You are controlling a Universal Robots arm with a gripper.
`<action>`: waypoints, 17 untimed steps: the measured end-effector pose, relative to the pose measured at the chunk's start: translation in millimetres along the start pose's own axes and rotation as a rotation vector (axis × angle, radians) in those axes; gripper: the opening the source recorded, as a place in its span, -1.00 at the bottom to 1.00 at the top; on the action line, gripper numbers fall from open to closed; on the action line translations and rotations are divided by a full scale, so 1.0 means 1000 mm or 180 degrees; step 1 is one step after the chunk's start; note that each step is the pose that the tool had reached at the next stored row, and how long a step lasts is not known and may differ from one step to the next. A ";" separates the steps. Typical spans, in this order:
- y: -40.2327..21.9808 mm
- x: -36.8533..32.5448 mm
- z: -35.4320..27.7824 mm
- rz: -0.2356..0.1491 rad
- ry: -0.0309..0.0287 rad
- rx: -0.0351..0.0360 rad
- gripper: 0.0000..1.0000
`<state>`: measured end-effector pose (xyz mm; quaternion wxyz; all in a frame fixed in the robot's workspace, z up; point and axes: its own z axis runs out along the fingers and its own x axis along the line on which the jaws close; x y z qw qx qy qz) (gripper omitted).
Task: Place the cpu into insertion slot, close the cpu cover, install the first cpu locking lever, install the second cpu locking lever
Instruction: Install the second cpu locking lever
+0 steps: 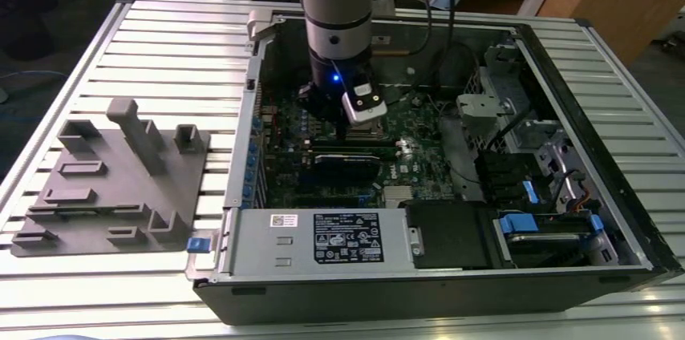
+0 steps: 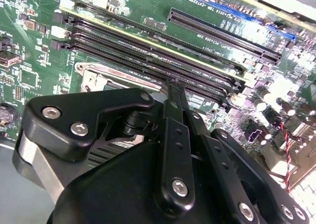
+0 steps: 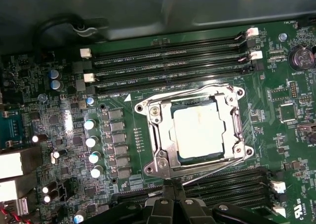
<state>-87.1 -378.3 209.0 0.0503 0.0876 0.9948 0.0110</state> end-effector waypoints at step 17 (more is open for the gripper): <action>-0.0005 0.0032 0.0049 0.0008 0.0013 -0.0072 -0.79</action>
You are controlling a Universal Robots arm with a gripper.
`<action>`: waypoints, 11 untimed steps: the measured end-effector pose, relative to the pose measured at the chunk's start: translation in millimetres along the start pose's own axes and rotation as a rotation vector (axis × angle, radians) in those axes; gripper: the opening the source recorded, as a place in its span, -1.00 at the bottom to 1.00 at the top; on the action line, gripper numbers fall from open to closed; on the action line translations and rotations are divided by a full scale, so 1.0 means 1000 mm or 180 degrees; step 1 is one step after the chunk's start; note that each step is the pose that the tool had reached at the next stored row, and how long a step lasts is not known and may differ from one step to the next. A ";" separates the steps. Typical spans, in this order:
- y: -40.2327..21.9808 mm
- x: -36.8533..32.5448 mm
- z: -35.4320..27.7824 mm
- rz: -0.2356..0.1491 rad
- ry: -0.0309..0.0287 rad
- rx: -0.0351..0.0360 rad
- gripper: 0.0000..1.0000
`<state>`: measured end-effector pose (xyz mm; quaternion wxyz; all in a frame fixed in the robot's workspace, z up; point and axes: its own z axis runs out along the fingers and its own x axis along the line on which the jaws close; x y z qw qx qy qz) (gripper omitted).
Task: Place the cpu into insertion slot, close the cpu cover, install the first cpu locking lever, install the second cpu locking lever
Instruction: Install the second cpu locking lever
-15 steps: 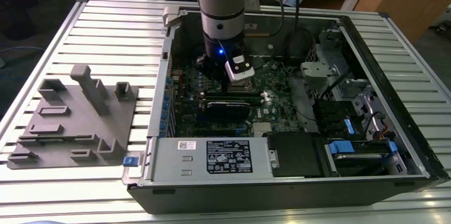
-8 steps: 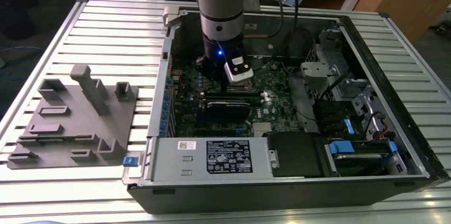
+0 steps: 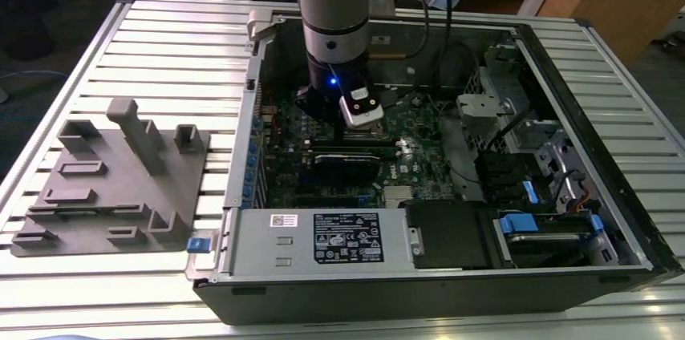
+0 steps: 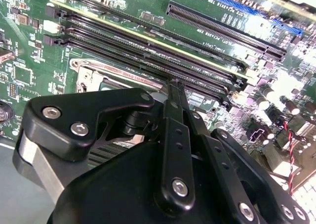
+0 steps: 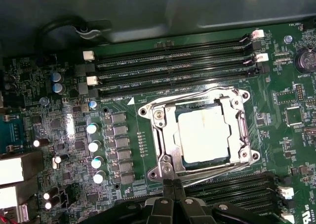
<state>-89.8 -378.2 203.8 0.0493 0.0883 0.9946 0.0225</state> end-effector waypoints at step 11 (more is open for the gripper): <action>-0.0006 0.0020 0.0041 0.0001 0.0004 -0.0018 -0.79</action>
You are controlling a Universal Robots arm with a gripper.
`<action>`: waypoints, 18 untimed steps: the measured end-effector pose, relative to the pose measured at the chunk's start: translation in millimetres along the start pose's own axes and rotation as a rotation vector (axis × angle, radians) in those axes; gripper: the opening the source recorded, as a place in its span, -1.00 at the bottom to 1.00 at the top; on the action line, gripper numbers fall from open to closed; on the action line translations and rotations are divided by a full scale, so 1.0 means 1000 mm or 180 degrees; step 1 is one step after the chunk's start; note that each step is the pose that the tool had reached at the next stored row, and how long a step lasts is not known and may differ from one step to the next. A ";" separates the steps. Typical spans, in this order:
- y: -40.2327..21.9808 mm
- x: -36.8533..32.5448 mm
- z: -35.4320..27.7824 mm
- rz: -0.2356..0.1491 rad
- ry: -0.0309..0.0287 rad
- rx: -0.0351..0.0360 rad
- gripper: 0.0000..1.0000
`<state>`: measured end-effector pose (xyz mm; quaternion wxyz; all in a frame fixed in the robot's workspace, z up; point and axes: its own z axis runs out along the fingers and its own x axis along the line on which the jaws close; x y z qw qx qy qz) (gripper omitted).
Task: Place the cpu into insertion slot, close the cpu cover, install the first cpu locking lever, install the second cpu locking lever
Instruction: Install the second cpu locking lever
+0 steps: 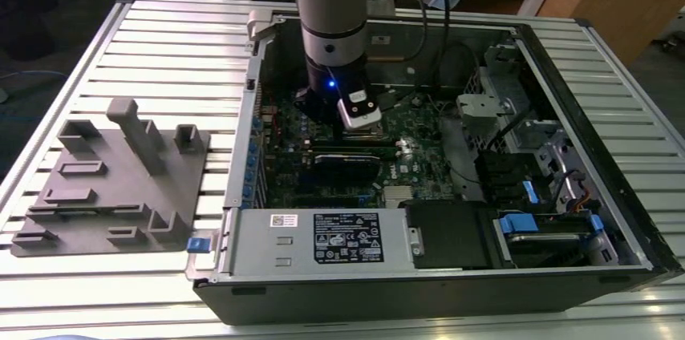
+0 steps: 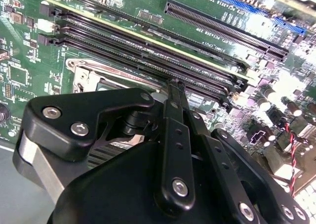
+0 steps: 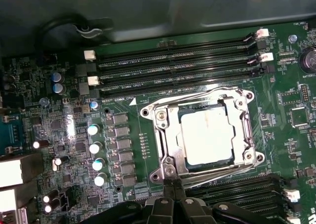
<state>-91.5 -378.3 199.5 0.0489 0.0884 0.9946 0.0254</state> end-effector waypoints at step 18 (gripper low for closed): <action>-0.0013 0.0066 0.0018 0.0009 0.0013 -0.0089 -0.79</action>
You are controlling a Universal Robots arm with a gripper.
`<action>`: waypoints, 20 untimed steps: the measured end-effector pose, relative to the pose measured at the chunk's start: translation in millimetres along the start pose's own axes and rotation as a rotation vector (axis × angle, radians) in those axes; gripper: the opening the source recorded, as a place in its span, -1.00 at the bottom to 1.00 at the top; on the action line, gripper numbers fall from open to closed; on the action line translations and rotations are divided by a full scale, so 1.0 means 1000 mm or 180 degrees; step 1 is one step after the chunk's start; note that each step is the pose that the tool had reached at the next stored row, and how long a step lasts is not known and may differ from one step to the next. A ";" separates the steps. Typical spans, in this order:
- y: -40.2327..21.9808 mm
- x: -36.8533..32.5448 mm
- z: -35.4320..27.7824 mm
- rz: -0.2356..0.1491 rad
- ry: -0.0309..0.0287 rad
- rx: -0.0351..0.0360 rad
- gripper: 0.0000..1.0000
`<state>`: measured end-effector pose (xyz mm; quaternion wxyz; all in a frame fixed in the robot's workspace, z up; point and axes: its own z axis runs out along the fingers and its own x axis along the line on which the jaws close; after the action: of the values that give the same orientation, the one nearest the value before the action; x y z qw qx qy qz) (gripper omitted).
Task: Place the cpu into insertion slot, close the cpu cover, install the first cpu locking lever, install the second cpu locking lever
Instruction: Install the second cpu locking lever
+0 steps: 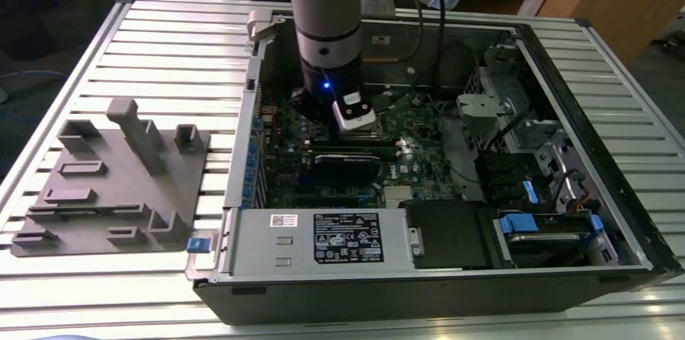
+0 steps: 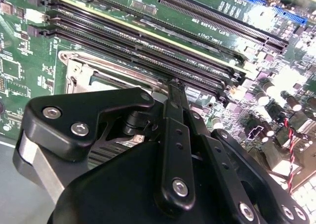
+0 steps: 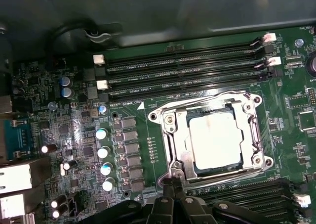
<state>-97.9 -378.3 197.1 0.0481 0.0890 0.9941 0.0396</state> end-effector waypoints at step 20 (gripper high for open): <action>-0.0005 0.0044 -0.0033 0.0006 0.0004 -0.0038 -0.79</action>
<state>-102.7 -378.2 199.9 0.0480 0.0896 0.9938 0.0456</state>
